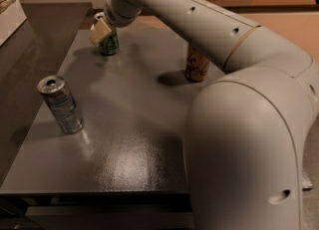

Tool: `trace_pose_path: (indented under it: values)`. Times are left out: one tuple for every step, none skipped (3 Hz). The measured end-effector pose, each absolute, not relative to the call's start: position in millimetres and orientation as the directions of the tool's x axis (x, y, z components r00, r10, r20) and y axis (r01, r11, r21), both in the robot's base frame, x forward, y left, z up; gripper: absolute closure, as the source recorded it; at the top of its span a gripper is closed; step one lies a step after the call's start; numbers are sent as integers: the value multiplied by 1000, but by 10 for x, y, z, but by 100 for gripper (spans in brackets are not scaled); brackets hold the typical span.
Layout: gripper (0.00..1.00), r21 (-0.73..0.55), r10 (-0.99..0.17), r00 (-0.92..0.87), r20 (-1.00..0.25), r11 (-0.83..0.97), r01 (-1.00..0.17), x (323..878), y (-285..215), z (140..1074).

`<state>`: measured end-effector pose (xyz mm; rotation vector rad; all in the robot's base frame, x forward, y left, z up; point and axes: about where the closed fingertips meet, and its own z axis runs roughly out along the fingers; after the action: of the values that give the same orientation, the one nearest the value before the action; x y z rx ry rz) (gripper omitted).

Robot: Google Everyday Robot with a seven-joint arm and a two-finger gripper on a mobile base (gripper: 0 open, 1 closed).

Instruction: Knock green can over

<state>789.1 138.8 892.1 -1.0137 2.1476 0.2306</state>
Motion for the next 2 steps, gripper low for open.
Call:
trace_pose_path:
  values:
    - [41, -135, -591, -418, -690, 672, -728, 7914, 1428, 8912]
    - [65, -133, -588, -414, -695, 671, -730, 7872, 1371, 8969]
